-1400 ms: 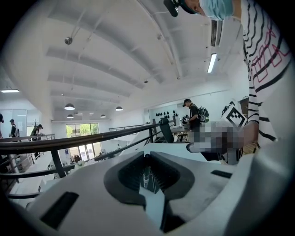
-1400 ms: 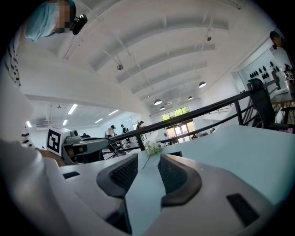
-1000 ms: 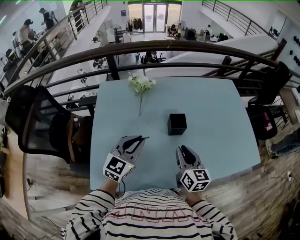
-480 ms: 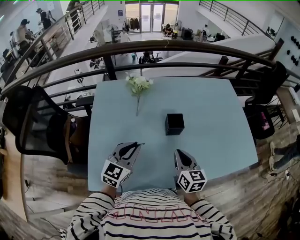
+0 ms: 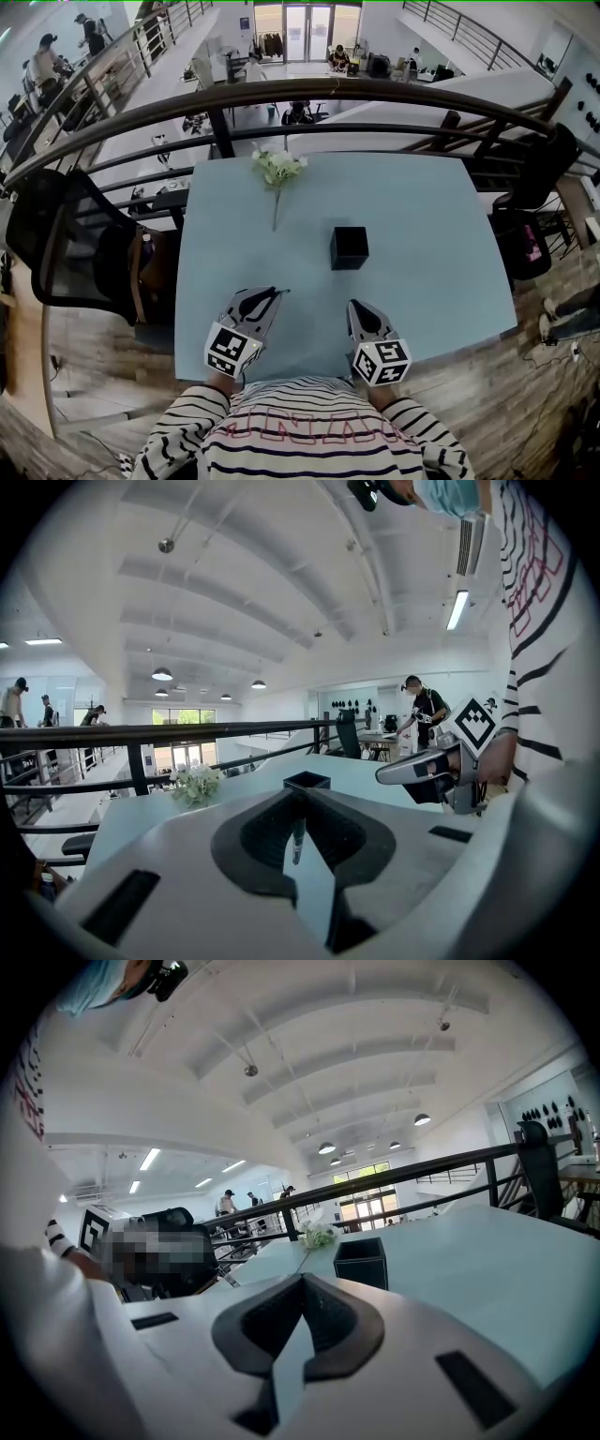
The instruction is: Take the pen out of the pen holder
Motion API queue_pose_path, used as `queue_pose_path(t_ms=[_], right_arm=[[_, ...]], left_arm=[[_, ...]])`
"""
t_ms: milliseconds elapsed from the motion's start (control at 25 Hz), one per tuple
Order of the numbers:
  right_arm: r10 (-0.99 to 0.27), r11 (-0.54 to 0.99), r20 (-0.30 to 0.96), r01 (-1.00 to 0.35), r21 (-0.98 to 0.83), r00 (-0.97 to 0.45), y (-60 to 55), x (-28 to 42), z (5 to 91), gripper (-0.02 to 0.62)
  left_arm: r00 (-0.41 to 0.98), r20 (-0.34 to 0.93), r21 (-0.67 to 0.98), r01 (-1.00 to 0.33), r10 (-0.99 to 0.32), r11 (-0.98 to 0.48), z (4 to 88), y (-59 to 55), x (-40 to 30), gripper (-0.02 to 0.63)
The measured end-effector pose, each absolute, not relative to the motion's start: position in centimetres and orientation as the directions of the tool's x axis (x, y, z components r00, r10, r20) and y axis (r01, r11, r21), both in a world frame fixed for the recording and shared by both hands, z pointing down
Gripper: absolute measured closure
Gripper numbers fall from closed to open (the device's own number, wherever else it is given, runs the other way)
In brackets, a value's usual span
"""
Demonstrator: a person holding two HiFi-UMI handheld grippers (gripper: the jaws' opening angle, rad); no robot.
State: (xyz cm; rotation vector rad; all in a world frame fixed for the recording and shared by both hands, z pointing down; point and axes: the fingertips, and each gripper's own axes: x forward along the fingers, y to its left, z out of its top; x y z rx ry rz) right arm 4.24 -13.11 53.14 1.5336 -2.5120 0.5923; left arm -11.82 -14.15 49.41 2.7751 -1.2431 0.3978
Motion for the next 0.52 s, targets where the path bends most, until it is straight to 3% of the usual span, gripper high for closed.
queue_pose_path(t_ms=[520], right_arm=[[-0.808,0.434,0.318,-0.867,-0.246,-0.495,-13.67,4.20,53.16,0.568]], left_arm=[[0.630,0.278,-0.034,-0.748,-0.726,-0.662,49.96,-14.72,-11.29,0.549]])
